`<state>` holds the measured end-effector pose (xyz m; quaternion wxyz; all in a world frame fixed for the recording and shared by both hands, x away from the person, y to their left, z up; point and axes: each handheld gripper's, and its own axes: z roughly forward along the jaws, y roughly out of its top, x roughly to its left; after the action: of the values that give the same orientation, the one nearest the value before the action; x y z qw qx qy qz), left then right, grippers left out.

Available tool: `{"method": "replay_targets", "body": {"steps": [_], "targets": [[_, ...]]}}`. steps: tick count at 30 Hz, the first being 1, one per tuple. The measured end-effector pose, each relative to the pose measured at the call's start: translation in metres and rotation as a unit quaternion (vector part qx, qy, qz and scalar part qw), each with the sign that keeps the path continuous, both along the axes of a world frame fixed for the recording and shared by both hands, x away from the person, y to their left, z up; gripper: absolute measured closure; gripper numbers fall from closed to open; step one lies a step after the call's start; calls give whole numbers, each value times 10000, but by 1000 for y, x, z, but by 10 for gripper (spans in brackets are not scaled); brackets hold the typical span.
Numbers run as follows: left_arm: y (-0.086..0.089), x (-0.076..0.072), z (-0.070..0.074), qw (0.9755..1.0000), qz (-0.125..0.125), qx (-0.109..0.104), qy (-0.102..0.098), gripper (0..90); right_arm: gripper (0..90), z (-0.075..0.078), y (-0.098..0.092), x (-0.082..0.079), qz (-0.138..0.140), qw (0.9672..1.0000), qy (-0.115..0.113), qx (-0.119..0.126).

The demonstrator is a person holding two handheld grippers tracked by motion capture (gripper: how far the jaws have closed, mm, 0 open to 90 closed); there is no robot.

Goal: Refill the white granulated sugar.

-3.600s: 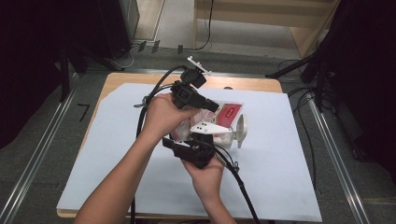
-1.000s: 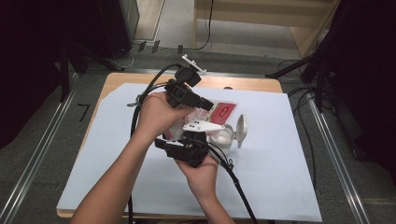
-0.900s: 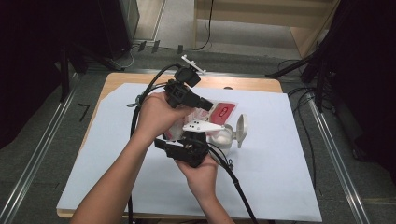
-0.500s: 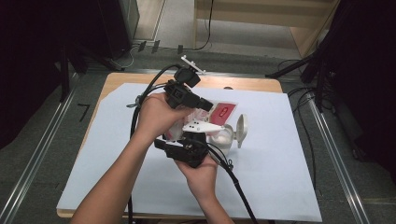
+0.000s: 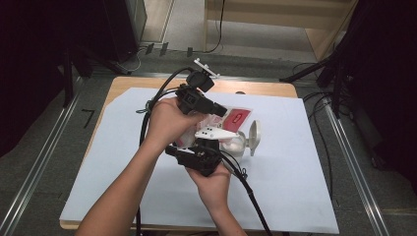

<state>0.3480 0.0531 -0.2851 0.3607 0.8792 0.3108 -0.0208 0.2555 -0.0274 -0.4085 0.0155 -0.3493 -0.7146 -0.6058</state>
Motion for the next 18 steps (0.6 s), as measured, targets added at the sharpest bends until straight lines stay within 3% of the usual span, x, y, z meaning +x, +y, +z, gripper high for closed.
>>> {"method": "replay_targets", "body": {"steps": [18], "targets": [[-3, 0, 1, 10000, -37, -12, 8, 874, 611, 0, -2, -1, -5, 10000, -2, 37]]}}
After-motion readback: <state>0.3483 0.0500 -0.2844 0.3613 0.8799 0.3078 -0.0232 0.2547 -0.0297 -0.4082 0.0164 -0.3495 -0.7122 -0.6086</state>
